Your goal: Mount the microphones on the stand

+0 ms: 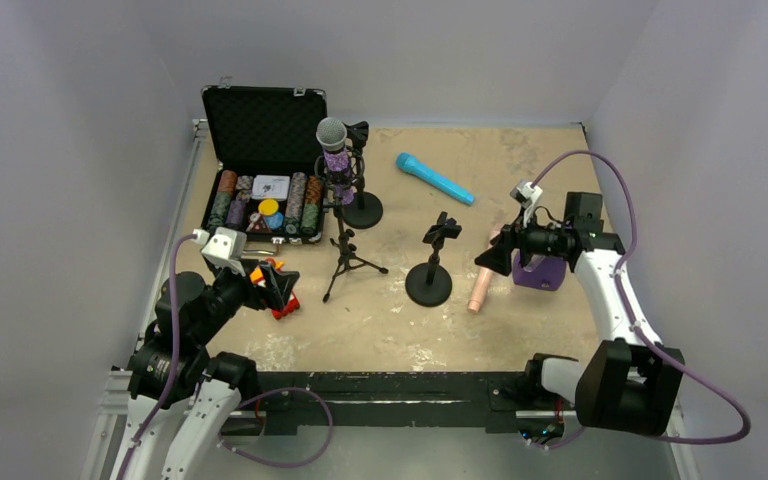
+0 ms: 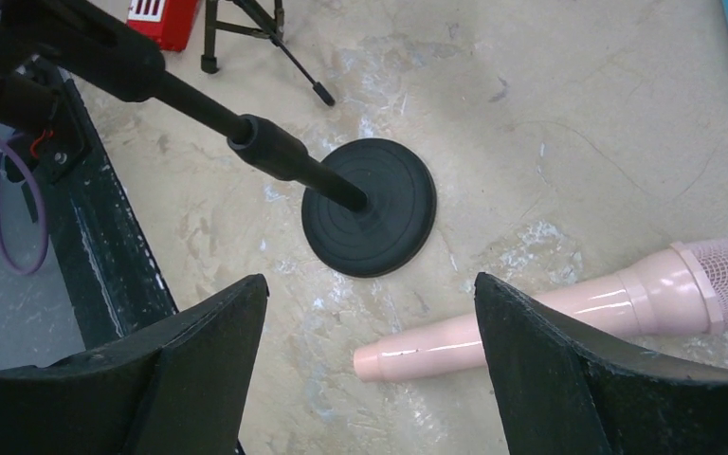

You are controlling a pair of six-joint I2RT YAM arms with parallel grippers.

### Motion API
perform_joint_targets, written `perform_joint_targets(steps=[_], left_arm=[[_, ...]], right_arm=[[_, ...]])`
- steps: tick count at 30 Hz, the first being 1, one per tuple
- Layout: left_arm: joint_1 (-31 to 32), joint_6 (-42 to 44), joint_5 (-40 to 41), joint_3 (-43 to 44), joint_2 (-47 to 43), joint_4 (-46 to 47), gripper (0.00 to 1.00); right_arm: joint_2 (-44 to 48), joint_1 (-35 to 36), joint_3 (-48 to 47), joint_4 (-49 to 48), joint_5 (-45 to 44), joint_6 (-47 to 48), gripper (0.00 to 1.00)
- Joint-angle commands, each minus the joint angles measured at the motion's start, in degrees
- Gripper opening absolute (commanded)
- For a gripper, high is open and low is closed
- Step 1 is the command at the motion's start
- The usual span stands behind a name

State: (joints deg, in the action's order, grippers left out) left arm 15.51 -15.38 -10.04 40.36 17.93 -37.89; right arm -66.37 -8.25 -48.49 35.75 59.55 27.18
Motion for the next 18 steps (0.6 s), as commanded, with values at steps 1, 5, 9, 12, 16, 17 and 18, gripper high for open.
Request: perform_joint_targets(steps=[1, 5, 9, 12, 16, 17, 18], left_arm=[[-0.04, 1.01, 0.63, -0.10, 0.00, 1.13, 0.99], [-0.04, 0.96, 0.67, -0.10, 0.08, 1.00, 0.99], [-0.04, 0.96, 0.72, -0.10, -0.03, 0.94, 0.99], [-0.04, 0.96, 0.79, -0.10, -0.08, 0.97, 1.00], [-0.04, 0.96, 0.98, -0.10, 0.00, 0.89, 0.99], [-0.04, 0.96, 0.99, -0.10, 0.00, 0.90, 0.99], [-0.04, 0.96, 1.07, -0.10, 0.02, 0.92, 0.99]], right_arm=[[-2.36, 0.64, -1.40, -1.74, -3.92, -2.70, 0.84], [-5.00, 2.12, -2.36, -3.73, -8.25, -6.98, 0.83], [-9.67, 4.35, -3.96, -4.92, -15.51, -12.57, 0.77], [-11.32, 7.35, -3.65, -6.57, -21.78, -14.96, 0.78], [-11.62, 12.03, -2.75, -9.16, -32.28, -19.57, 0.81], [-11.67, 12.58, -2.49, -9.57, -34.66, -20.59, 0.81], [-11.68, 12.94, -2.16, -10.11, -37.23, -22.25, 0.81]])
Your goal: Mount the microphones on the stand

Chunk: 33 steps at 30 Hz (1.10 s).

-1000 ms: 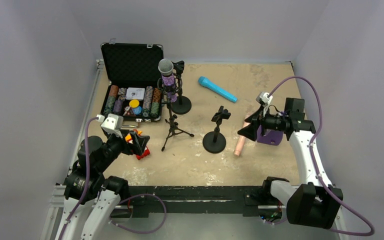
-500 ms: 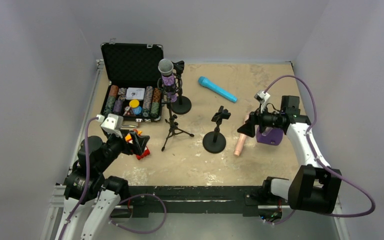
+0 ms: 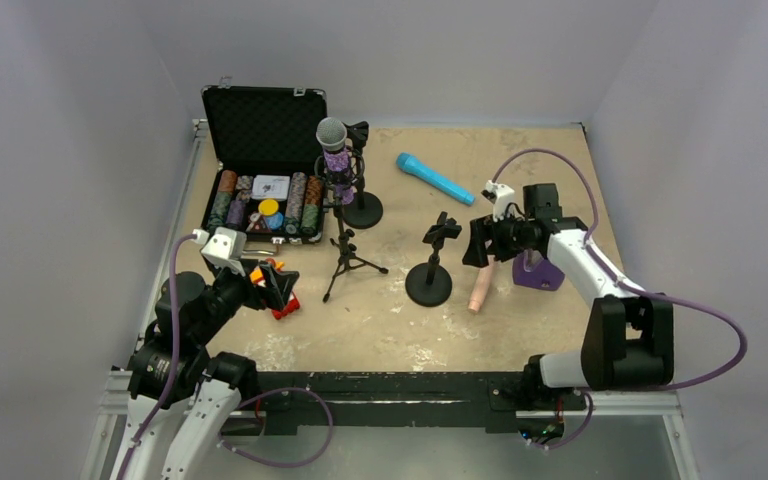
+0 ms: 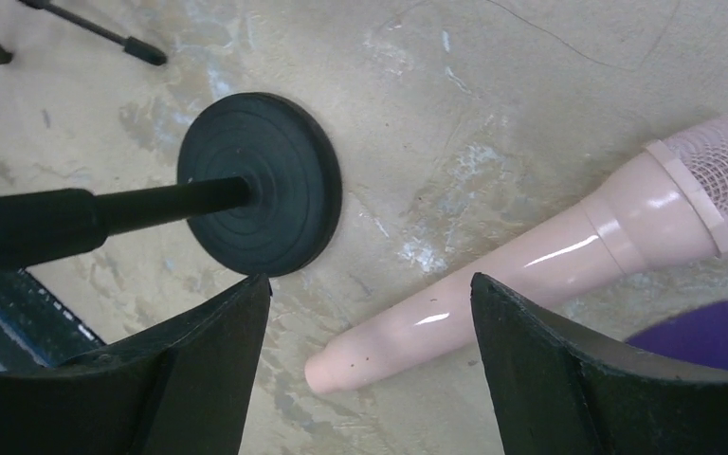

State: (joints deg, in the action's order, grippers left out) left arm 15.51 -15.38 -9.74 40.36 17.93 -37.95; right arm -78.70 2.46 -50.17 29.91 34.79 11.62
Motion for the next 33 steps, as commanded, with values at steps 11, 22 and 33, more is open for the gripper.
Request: perform_joint_targets(steps=[11, 22, 33], left_arm=[[-0.04, 0.96, 0.64, -0.02, -0.09, 0.98, 0.99], [-0.04, 0.87, 1.04, -0.10, -0.18, 0.86, 0.99], [-0.04, 0.87, 1.22, -0.10, 0.00, 0.80, 0.99]], right_arm=[[3.43, 3.45, 3.98, -7.36, -26.64, -19.32, 0.83], [-7.51, 3.51, -2.08, -3.13, -26.18, -25.93, 0.84], [-12.28, 6.17, -4.20, -0.45, -27.58, -24.48, 0.71]])
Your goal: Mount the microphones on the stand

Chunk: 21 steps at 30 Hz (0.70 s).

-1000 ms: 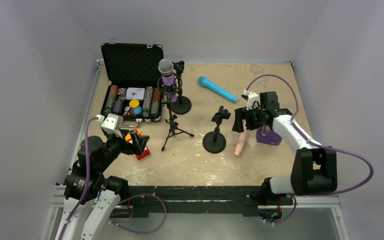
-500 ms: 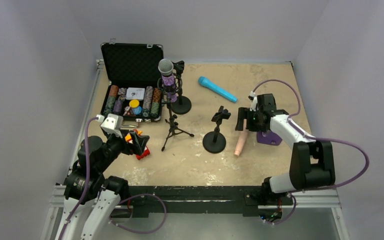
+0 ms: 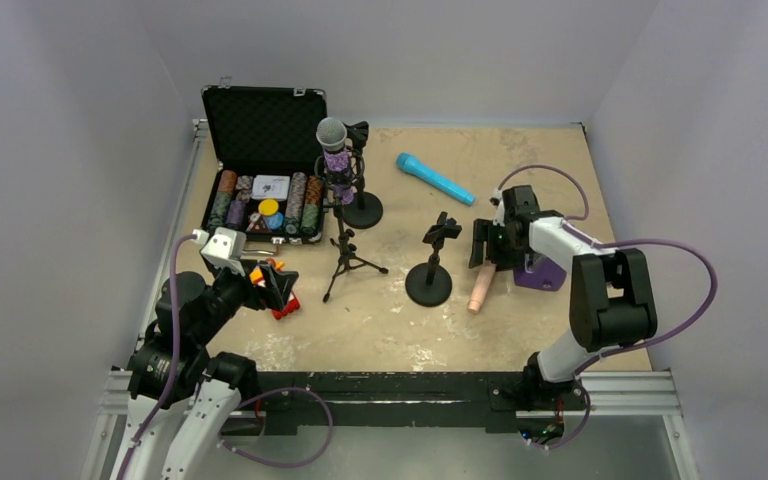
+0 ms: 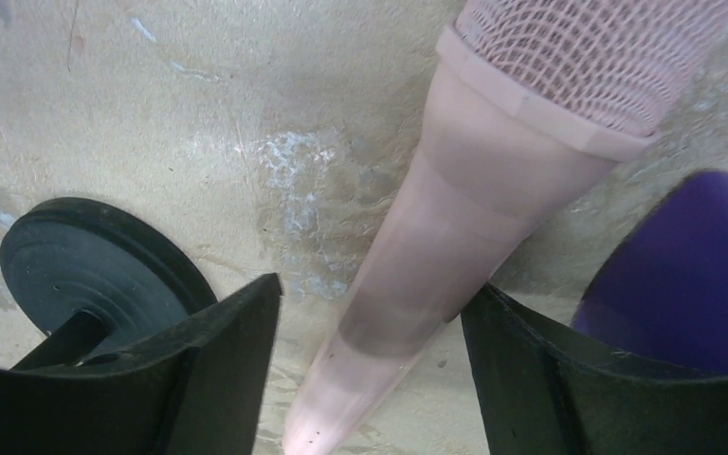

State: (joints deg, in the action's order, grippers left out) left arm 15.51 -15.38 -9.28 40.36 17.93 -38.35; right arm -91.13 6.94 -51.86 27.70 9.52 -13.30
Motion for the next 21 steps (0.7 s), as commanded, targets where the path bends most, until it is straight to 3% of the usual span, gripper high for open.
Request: perform_joint_targets(steps=[1, 4, 8, 12, 21], left_arm=[[-0.04, 0.87, 0.72, -0.10, 0.01, 1.21, 0.99], [-0.04, 0.87, 0.58, -0.10, 0.16, 1.22, 0.99], [-0.04, 0.79, 0.77, -0.10, -0.03, 1.15, 0.99], [-0.08, 0.57, 0.78, -0.06, -0.08, 1.08, 0.99], [-0.04, -6.54, -5.08, -0.25, -2.74, 1.39, 0.99]], right_arm=[[0.01, 2.12, -2.69, 1.96, -2.82, 0.64, 0.70], [-0.35, 3.07, -3.13, 2.28, -3.69, 1.78, 0.61], [-0.54, 3.17, -3.40, 2.36, -1.52, 3.43, 0.39], [-0.31, 3.17, -3.13, 2.14, 0.22, 5.21, 0.25], [5.42, 3.07, -3.03, 1.95, 7.11, 10.64, 0.09]])
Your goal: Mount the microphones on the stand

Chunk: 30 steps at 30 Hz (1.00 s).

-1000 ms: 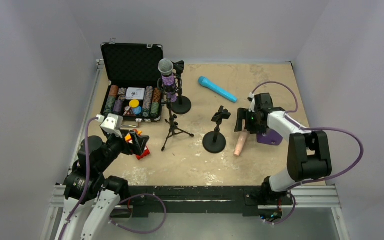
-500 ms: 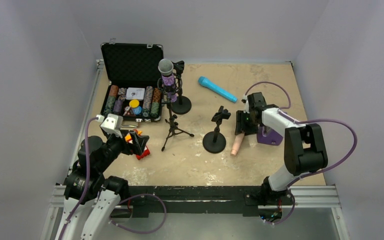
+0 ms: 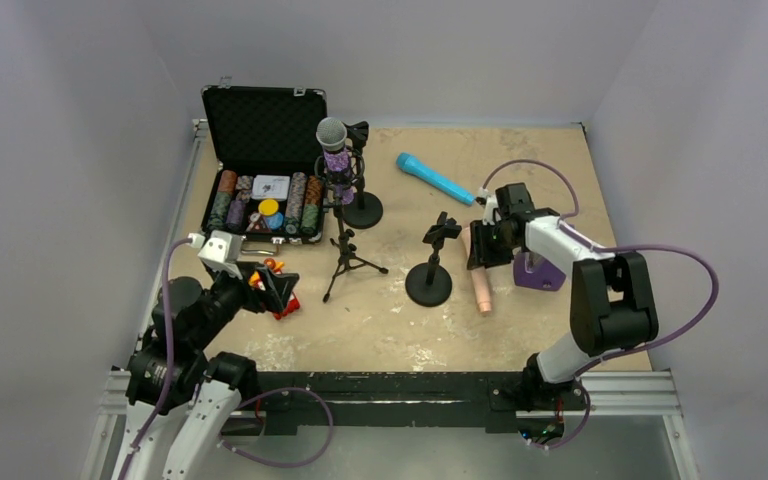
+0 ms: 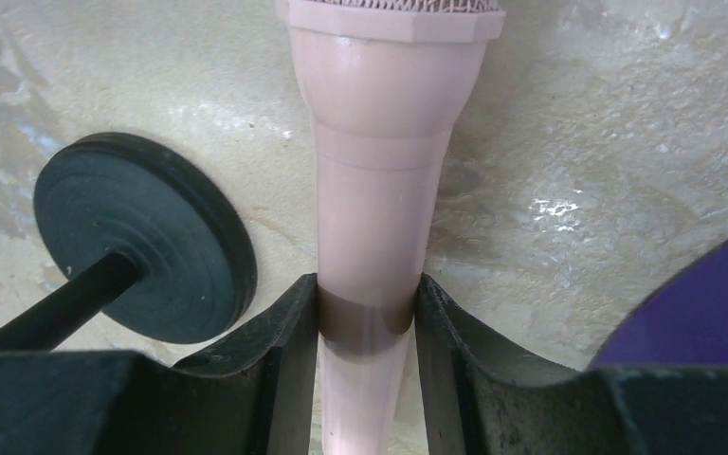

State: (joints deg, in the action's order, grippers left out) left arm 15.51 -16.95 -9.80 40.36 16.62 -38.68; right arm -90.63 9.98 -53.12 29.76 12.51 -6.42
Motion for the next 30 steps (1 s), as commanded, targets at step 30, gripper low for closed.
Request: perform_joint_targets(steps=[30], left_arm=[[11.05, -15.54, -38.93, 13.57, 9.90, 13.32, 0.99]], right_arm=[[27.51, -12.17, -34.81, 14.67, 44.16, 16.43, 0.00]])
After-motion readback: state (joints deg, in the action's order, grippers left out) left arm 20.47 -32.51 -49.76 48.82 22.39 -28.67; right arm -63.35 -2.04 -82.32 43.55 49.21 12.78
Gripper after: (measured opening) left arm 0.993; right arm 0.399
